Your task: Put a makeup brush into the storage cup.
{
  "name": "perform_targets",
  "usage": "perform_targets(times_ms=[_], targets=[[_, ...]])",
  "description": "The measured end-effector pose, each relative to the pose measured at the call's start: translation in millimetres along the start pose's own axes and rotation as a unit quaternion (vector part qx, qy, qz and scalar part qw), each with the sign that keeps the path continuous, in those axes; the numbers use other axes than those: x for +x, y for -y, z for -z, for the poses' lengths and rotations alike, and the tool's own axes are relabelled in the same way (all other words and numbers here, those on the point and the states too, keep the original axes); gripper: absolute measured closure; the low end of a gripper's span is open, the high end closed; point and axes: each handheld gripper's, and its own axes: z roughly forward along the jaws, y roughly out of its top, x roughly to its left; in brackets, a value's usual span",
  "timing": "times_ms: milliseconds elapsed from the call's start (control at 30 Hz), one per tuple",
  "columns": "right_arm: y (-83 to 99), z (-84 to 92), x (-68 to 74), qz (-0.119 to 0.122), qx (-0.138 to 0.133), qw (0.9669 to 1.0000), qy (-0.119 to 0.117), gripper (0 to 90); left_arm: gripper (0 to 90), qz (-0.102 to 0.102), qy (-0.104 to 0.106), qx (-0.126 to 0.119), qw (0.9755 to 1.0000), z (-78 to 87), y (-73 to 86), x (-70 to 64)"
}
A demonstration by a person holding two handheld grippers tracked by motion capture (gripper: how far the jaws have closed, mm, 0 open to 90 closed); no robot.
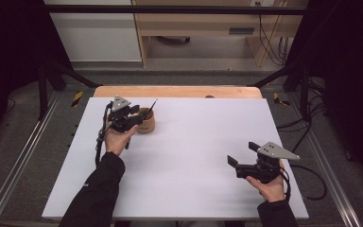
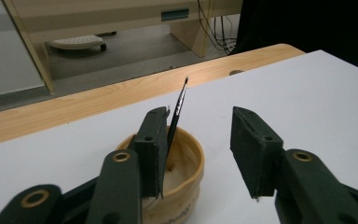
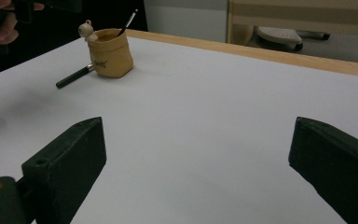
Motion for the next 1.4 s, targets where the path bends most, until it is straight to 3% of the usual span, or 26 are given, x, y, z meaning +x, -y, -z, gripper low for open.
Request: perform_targets(times_ms=[233, 500, 967, 1200, 1400], targets=[[-0.7, 0.3, 1.2, 0.004, -0.002, 1.0000, -0.001, 4.4, 44.7, -0.002, 0.018, -0.011, 0.9998, 27.6, 5.3, -1.6], [-2.1, 1.9, 2.4, 0.004, -0.003, 1.0000, 0.000, 4.4, 38.5, -0.002, 0.024, -0.027, 0.9994, 57.9, 15.6, -2.7], [-2.5, 4.1, 1.9, 0.004, -0.005, 1.0000, 0.001, 4.2, 25.1, -0.002, 0.036, -0.028, 0.9989, 87.8, 42.5, -7.2], [-2.0, 4.3, 1.7, 0.005, -0.004, 1.0000, 0.001, 4.1, 21.1, -0.007, 0.026, -0.022, 0.9994, 104.2, 60.1, -6.6], [-1.6, 5.6, 0.0, 0.002, -0.005, 1.0000, 0.003, 4.1, 15.6, -0.010, 0.032, -0.018, 0.9993, 114.7, 64.9, -7.9]])
